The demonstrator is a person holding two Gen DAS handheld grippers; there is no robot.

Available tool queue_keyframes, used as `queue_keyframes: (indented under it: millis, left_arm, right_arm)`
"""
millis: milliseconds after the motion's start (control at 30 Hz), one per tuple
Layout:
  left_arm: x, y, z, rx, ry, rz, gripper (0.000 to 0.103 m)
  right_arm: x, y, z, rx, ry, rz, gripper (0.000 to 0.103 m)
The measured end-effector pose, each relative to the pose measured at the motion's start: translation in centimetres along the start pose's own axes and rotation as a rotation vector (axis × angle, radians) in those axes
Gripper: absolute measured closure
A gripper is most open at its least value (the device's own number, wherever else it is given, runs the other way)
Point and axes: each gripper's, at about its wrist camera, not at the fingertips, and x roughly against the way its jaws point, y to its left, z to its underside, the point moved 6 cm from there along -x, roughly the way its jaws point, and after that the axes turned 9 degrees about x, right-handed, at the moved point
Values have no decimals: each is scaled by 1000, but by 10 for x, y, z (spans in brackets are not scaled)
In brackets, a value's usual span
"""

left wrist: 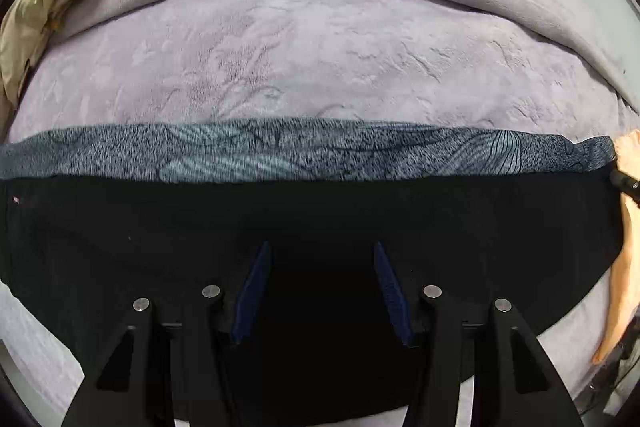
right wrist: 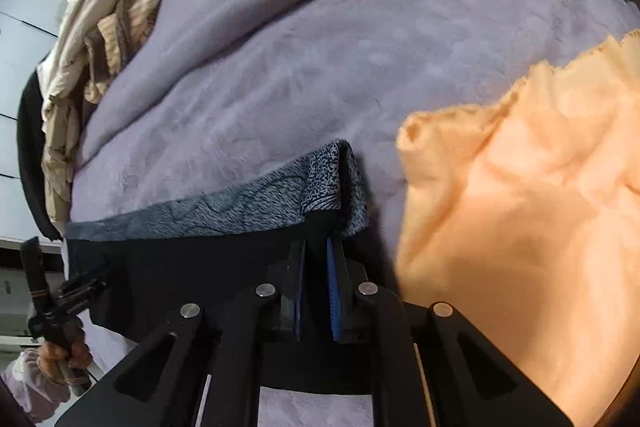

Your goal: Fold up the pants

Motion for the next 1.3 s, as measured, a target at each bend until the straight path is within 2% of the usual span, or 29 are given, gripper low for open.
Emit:
queue_keyframes:
  millis: [133, 167, 200, 233, 300, 367, 467, 567, 667, 733, 800, 833, 867, 900, 967, 1100, 1167, 1233, 1300]
  left_arm:
    - [-15, 2, -12, -9, 2, -48, 44]
    - [-13, 1, -13, -5, 9, -43, 44]
    - [-4, 2, -13, 3, 7, -21, 44]
    - [3, 3, -15, 5, -6, -5, 44]
    - [19, 4, -16, -12, -46, 17, 44]
    - [20, 1, -20, -39, -59, 15, 44]
    - [-6, -3, -29, -25, -44, -42, 44]
    - [-23, -4, -36, 24, -49, -63, 40]
    - [-27, -8, -52, 3, -85, -85, 37]
    - [-28, -5, -59, 27, -78, -66, 36]
    - [-20, 6, -66, 43, -71, -56, 37]
    - [-12, 12, -66, 35, -83, -59, 36]
    - [-6, 20, -62, 24, -91, -65, 36]
    - [2, 31, -55, 10, -94, -78, 36]
    - [14, 58, -37, -1, -93, -119, 36]
    - [30, 139, 9, 97, -69, -195, 36]
    - [21, 165, 33, 145, -37, -222, 37]
    - [15, 189, 44, 218, -34, -195, 16]
    - [9, 196, 44, 263, -25, -170, 13]
  right_arm:
    - [-15, -20, -2, 8, 64, 76, 90]
    - [-14, -18, 1, 5, 75, 105, 81]
    - [-7, -21, 4, -8, 66, 149, 63]
    - [2, -20, 5, -13, 46, 177, 60]
    - [29, -8, 6, 36, -38, 224, 60]
    - [43, 25, 3, 107, -94, 161, 60]
    - [9, 81, 2, 189, -42, 31, 60]
    - [-47, 111, 3, 240, 12, 20, 60]
    - [-87, 108, -4, 249, 36, 106, 63]
    - [-89, 93, -14, 246, 7, 169, 66]
    - [-78, 74, -23, 230, -3, 273, 65]
    - [-65, 62, -24, 197, -7, 297, 64]
    - [-53, 53, -21, 147, -12, 251, 62]
    - [-40, 47, -13, 90, -19, 152, 62]
    - [-18, 41, 9, 15, -18, 33, 61]
    - [13, 24, 80, -176, -16, -54, 56]
    - [15, 5, 103, -298, -31, -45, 55]
    - [9, -14, 107, -402, -34, -32, 54]
    - [2, -31, 109, -516, -57, -88, 54]
